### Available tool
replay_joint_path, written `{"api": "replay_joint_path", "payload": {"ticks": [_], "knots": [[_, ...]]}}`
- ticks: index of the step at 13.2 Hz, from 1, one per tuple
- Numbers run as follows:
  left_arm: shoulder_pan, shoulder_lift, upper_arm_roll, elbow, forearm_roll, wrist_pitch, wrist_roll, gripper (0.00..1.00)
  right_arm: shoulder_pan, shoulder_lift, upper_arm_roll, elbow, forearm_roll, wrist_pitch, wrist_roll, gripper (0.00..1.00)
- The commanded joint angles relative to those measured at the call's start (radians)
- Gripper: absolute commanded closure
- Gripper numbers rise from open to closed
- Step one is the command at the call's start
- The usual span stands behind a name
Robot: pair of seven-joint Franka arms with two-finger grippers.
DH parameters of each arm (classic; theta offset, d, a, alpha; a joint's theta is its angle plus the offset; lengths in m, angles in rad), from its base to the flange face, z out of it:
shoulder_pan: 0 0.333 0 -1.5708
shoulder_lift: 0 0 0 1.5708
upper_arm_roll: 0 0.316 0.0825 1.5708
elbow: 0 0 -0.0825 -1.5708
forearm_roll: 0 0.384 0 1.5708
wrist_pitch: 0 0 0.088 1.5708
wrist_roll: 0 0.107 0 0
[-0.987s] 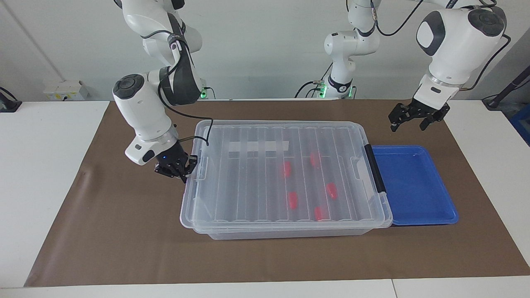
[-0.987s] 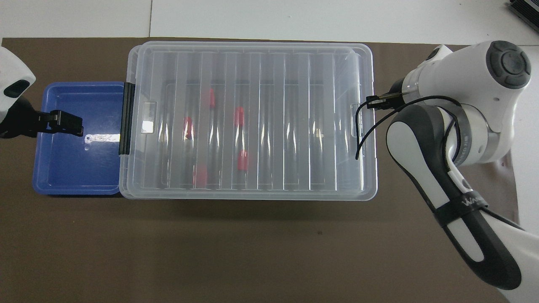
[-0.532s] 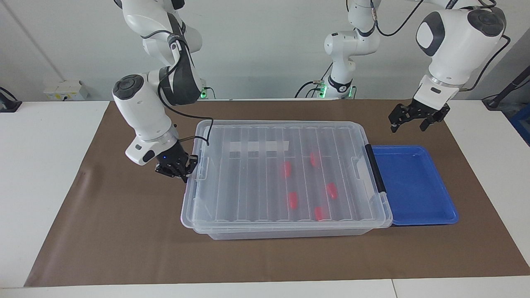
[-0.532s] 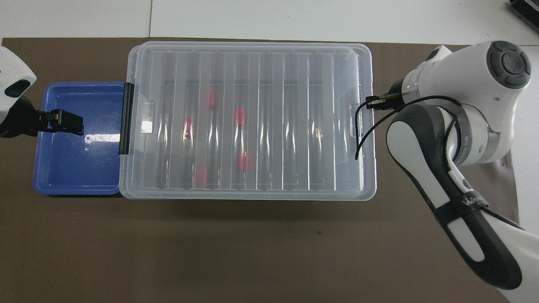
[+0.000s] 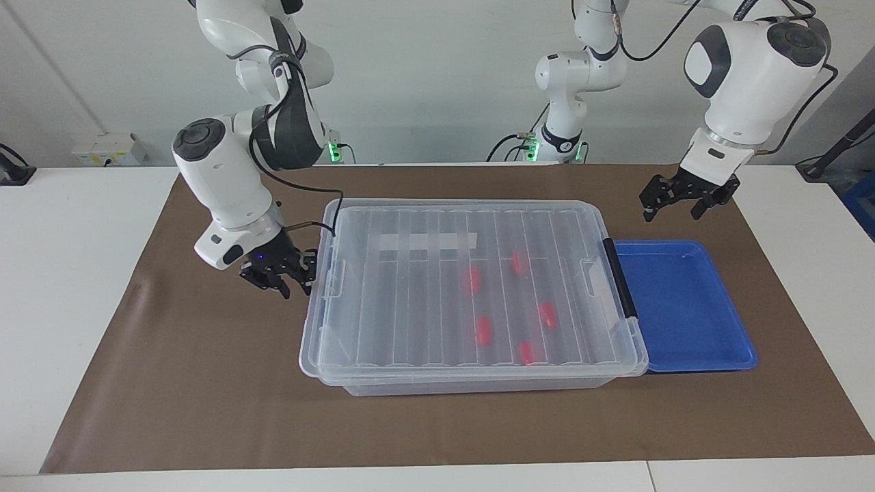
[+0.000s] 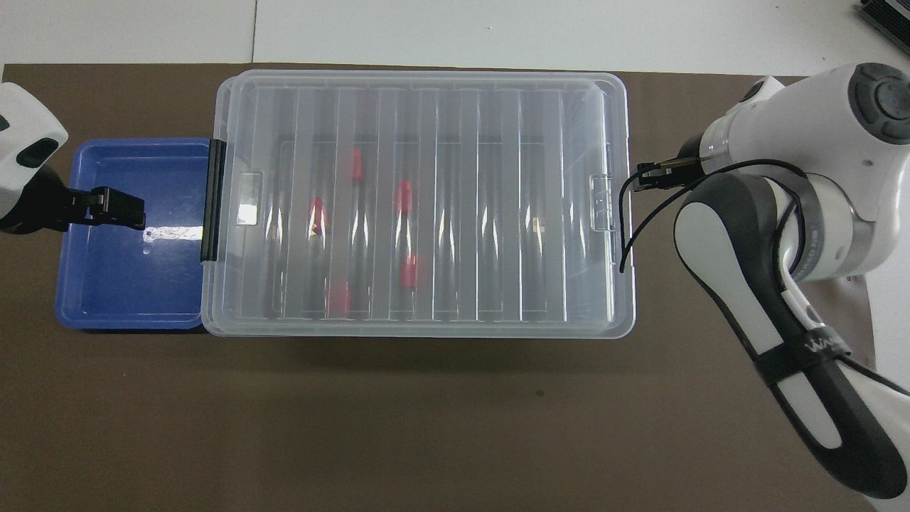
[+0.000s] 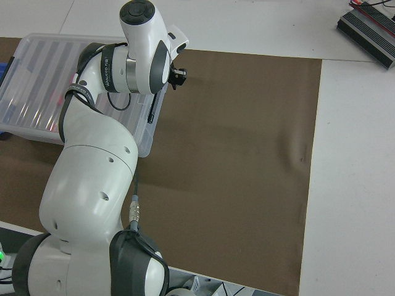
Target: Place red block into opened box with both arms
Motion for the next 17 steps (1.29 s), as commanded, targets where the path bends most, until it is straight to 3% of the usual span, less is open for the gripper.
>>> {"api": "replay_joint_path", "payload": {"ticks": [1,9,17], "knots": [[0.012,-0.041,-0.004,-0.05,-0.016,0.032,0.017,0.0,-0.042,-0.063,0.002,-0.009,-0.076,-0.054,0.005,0.0],[0.011,-0.042,-0.006,-0.056,-0.016,0.035,0.016,0.0,-0.105,-0.238,0.002,0.065,-0.116,-0.445,0.109,0.0],[0.008,-0.044,-0.006,-0.062,-0.016,0.045,0.012,0.0,-0.14,-0.243,-0.02,0.168,-0.12,-0.625,0.007,0.0]]}}
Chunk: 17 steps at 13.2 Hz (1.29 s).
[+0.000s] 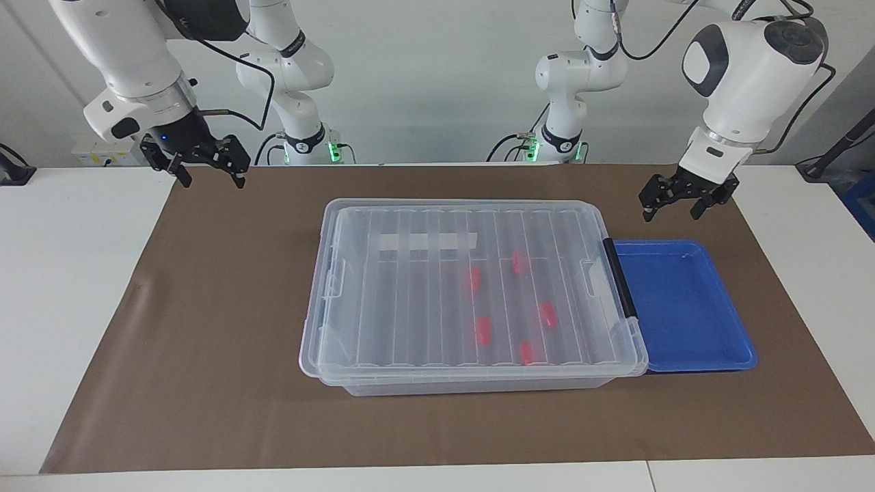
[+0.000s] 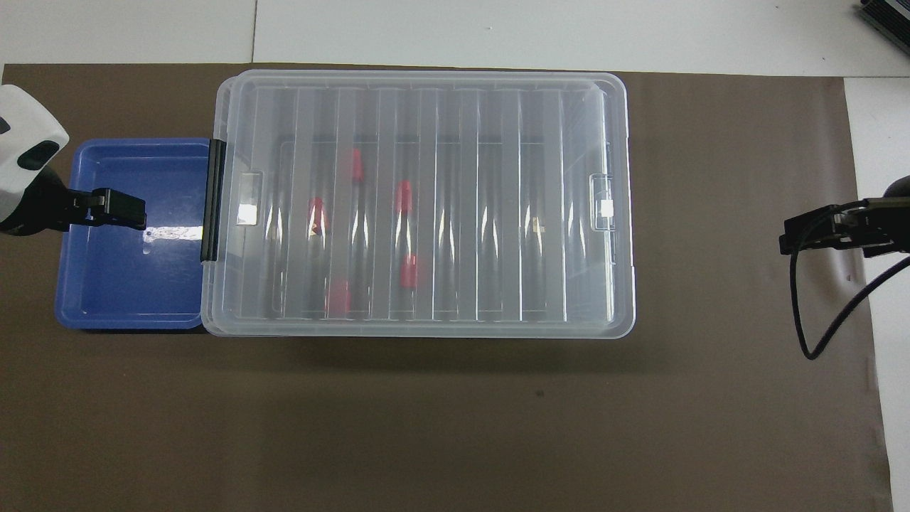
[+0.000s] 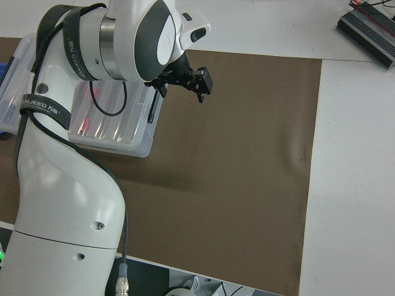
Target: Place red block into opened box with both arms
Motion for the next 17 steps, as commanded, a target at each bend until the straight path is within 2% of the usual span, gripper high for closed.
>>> {"api": "replay_joint_path", "payload": {"ticks": [1,10,17], "knots": [[0.008,-0.034,-0.003,-0.045,-0.016,0.027,0.012,0.0,-0.034,0.008,-0.007,0.035,-0.004,-0.045,-0.062,0.0],[0.006,-0.034,-0.003,-0.045,-0.016,0.029,0.012,0.0,-0.023,-0.031,0.002,-0.054,-0.003,0.032,-0.053,0.0],[0.004,-0.034,-0.003,-0.045,-0.016,0.03,0.011,0.0,-0.023,-0.031,0.007,-0.048,-0.004,0.032,-0.051,0.0]]}}
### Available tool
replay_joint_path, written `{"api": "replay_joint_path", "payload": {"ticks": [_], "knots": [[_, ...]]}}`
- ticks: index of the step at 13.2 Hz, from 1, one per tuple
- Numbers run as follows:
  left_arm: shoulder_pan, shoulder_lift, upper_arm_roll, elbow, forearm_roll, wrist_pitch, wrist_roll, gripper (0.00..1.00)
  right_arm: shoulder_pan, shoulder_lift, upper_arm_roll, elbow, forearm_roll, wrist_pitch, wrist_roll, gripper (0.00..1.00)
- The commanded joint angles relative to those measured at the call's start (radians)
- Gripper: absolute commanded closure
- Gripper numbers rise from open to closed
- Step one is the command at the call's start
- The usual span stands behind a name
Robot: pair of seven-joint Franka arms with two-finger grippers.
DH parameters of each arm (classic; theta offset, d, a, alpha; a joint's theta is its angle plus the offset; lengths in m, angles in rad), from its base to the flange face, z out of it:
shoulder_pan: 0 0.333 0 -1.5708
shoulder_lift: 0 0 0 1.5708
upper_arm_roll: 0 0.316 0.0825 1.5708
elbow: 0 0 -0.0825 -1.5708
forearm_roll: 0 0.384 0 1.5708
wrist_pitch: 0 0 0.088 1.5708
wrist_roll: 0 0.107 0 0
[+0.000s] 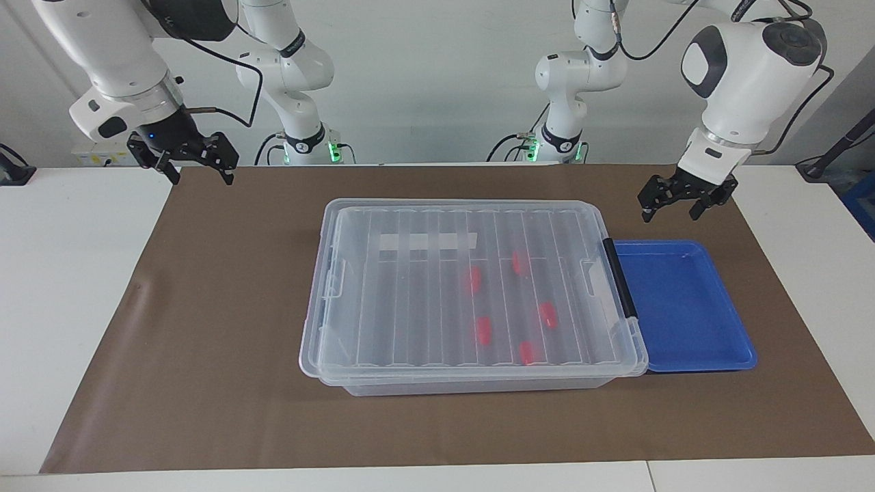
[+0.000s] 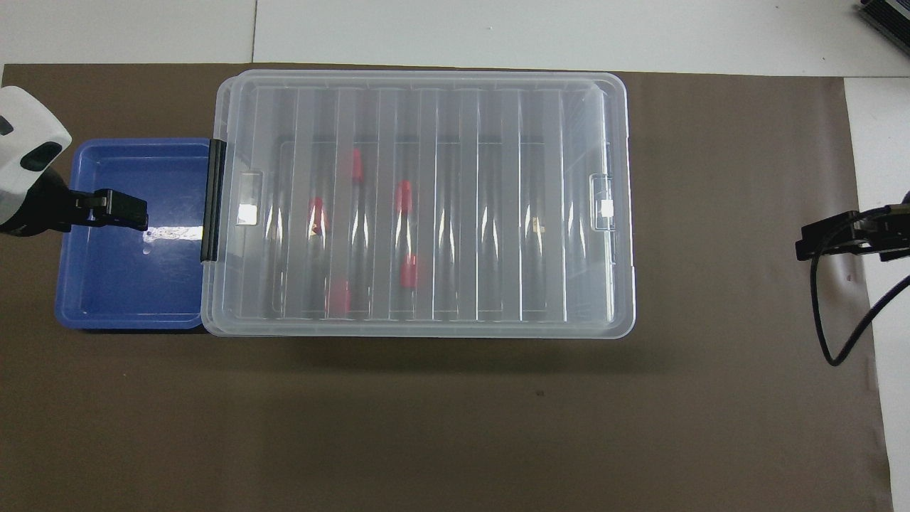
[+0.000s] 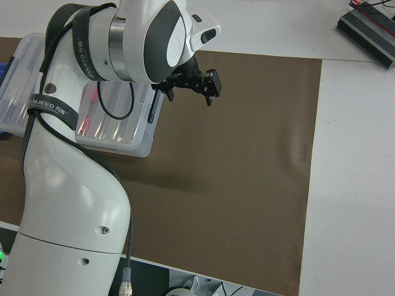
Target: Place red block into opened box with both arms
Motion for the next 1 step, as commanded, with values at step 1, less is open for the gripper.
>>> {"api": "replay_joint_path", "payload": {"ticks": [1], "knots": [[0.004,-0.033,-0.002,-0.041,-0.015,0.026,0.011,0.0,-0.003,-0.026,0.008,-0.031,-0.004,0.021,-0.009,0.0]]}}
